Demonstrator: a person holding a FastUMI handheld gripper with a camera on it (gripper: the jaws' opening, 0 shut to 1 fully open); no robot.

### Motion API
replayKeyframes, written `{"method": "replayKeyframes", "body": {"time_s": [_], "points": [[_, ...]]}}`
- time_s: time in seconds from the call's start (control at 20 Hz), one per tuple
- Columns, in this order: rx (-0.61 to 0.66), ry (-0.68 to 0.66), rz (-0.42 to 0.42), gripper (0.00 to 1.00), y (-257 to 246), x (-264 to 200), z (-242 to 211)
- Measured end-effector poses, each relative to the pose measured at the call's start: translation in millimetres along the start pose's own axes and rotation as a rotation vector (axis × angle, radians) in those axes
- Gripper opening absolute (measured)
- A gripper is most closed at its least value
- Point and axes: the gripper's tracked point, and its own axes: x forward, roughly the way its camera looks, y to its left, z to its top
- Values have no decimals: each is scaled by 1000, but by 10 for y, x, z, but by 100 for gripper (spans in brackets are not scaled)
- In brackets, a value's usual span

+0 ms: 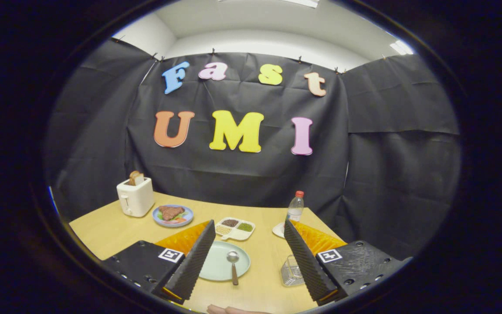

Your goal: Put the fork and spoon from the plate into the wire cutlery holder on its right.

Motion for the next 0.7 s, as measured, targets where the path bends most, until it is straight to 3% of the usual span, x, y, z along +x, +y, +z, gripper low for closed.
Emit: {"method": "replayKeyframes", "body": {"time_s": [0.4,0.7], "points": [[-10,205,73,95,280,659,-597],[-15,450,103,95,375,1126,-1255]]}}
